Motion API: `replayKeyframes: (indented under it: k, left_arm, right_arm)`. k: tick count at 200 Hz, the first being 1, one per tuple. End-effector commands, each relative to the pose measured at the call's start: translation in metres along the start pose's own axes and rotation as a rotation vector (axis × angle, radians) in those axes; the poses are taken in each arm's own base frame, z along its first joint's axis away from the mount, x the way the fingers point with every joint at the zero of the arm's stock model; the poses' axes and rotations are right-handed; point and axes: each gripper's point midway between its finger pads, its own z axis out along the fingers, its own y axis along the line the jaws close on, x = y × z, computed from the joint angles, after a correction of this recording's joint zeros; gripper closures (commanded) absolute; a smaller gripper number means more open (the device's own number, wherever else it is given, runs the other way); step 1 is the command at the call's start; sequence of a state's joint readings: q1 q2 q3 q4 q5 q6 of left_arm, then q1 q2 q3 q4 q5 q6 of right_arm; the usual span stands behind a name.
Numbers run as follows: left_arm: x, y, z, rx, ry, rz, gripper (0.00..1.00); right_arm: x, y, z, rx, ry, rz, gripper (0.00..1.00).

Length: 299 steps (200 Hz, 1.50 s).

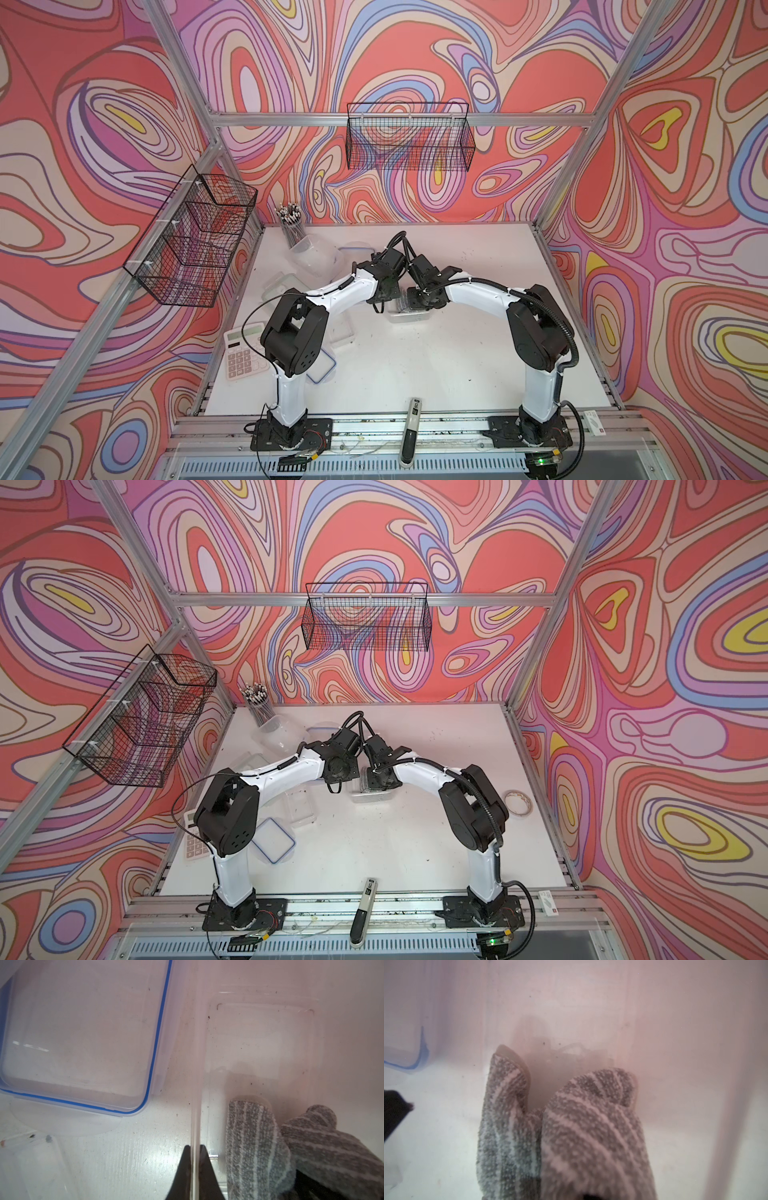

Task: Wipe the insides of the lunch boxes
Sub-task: Wipe the dirt inside the lunch box.

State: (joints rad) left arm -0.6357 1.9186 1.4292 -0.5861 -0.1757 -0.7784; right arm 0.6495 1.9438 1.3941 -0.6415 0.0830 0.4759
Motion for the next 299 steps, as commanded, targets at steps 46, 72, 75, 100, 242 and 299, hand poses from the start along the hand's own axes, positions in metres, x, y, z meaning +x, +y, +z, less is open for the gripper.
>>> replayKeyframes:
  k: [46, 72, 75, 100, 242, 299]
  left_arm:
    - [0.010, -0.010, -0.001, 0.022, 0.032, 0.008, 1.00]
    - [0.011, -0.011, -0.002, 0.028, 0.035, 0.007, 1.00]
    - [0.011, -0.011, -0.002, 0.028, 0.036, 0.007, 1.00]
    - [0.011, -0.012, -0.002, 0.032, 0.040, 0.007, 1.00]
    - [0.004, 0.003, -0.007, -0.050, 0.002, 0.051, 1.00]
    - [0.004, 0.000, -0.005, -0.051, 0.016, 0.080, 1.00]
  right_arm:
    - [0.013, 0.067, 0.015, -0.292, 0.073, 0.016, 1.00]
    - [0.007, 0.095, 0.014, -0.447, 0.074, 0.058, 1.00]
    - [0.006, 0.098, 0.013, -0.463, 0.071, 0.061, 1.00]
    - [0.000, 0.110, 0.007, -0.556, 0.057, 0.083, 1.00]
    - [-0.005, -0.038, -0.036, 0.220, -0.103, -0.054, 1.00]
    - [-0.036, -0.015, -0.052, 0.121, -0.206, -0.052, 1.00]
